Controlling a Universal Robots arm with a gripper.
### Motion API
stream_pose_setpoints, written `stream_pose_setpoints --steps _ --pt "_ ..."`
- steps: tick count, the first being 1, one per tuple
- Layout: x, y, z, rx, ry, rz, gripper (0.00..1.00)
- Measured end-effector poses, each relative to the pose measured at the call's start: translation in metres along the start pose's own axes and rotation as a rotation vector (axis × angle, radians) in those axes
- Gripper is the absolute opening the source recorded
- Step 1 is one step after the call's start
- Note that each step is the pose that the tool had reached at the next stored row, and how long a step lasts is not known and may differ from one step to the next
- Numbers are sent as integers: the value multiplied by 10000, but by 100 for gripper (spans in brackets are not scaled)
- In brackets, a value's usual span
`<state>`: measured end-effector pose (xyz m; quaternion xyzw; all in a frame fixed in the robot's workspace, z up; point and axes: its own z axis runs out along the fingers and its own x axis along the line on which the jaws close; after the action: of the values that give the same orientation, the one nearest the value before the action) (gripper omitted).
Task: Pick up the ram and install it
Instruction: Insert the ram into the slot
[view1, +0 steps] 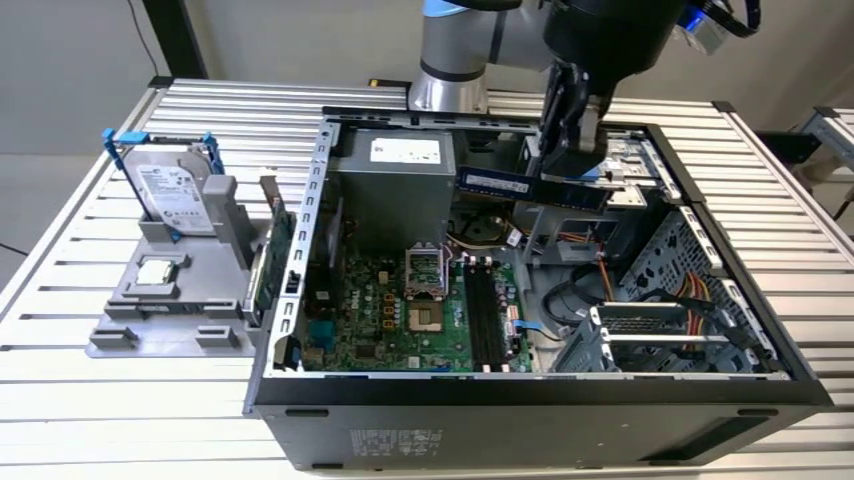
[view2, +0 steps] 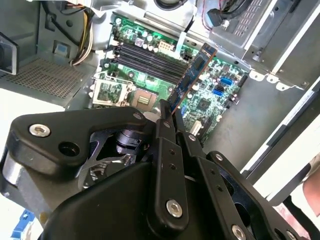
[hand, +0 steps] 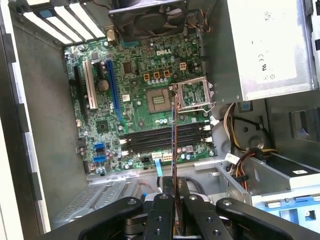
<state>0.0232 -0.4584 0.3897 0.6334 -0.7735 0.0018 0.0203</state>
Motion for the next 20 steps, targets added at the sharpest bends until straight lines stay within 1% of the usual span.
stream_pose_setpoints --steps 9,11,20 --pt "-1 0 0 -12 -4 364 0" --pt "0 0 0 -18 -9 553 0" --pt "0 0 0 -33 -18 996 0"
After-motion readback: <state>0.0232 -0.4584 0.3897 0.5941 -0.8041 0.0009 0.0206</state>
